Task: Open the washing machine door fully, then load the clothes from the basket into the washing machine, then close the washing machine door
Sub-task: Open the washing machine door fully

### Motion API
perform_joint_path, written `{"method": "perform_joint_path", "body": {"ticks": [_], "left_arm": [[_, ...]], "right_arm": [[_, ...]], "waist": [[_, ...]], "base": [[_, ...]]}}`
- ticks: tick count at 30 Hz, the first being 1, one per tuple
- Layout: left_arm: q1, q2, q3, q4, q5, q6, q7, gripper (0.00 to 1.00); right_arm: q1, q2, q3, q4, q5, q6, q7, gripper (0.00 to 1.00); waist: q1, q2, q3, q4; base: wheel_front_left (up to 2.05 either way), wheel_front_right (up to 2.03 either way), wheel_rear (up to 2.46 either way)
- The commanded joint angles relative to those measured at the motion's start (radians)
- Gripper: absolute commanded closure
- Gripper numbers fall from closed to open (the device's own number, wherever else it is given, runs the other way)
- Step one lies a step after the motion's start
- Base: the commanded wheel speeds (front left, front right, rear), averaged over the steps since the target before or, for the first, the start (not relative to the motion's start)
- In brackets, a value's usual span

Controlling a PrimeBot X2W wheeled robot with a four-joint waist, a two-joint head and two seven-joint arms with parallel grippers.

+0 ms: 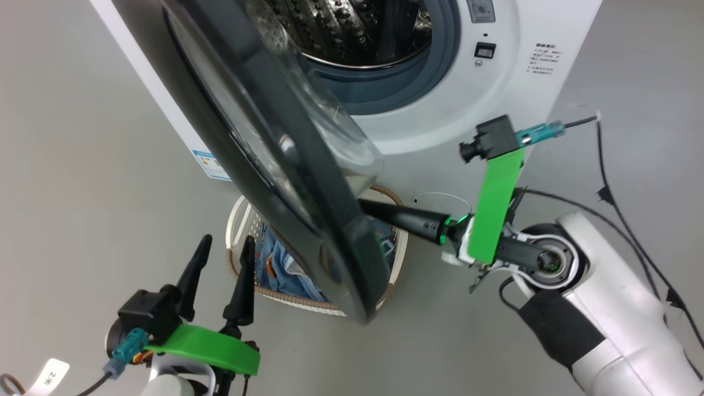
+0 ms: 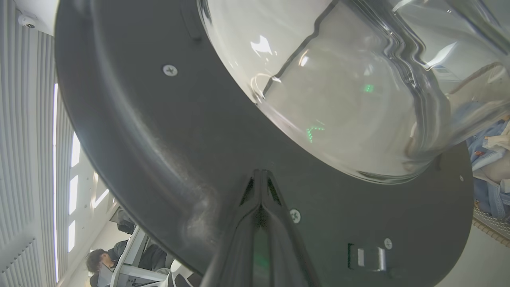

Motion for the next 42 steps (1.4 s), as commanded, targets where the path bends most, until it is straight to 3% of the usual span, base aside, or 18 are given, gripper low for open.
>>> {"method": "perform_joint_path", "body": {"ticks": [1,12,22,23,25,27,42], "left_arm": [[0.001,0.02,0.031,-0.021,0.008,-0.002,-0.006,0.0],[0.019,0.029,0.044,-0.027,0.008,-0.002,-0.006,0.0],[0.025,0.037,0.055,-0.018,0.008,-0.002,-0.006,0.0],[0.024,0.038,0.056,-0.017,0.006,-0.002,-0.006,0.0],[0.025,0.043,0.056,-0.015,0.004,-0.002,-0.006,0.0],[0.029,0.049,0.056,-0.013,0.005,-0.002,-0.006,0.0],[0.089,0.073,0.091,-0.015,0.008,-0.002,-0.006,0.0]], "right_arm": [[0.021,0.032,0.024,-0.043,-0.002,0.002,0.009,1.0],[0.049,0.057,0.082,-0.067,-0.007,0.002,0.003,1.0],[0.062,0.031,0.097,-0.051,-0.045,0.002,-0.065,0.98],[0.065,0.025,0.101,-0.049,-0.052,0.002,-0.076,0.77],[0.074,0.014,0.106,-0.043,-0.057,0.002,-0.098,0.53],[0.083,-0.001,0.114,-0.04,-0.065,0.002,-0.122,0.0],[0.211,-0.128,0.149,-0.028,-0.089,0.002,-0.351,0.0]], "waist": [[0.0,-0.0001,-0.007,0.005],[0.0,-0.0001,-0.026,0.02],[0.0,-0.0001,-0.042,0.002],[0.0,-0.0001,-0.045,-0.003],[0.0,-0.0001,-0.052,-0.012],[0.0,-0.0001,-0.06,-0.021],[0.0,-0.0001,-0.116,-0.098]], "base": [[0.0,0.0,0.0],[0.0,0.0,0.0],[0.0,0.0,0.0],[0.0,0.0,0.0],[0.0,0.0,0.0],[0.0,0.0,0.0],[0.0,0.0,0.0]]}}
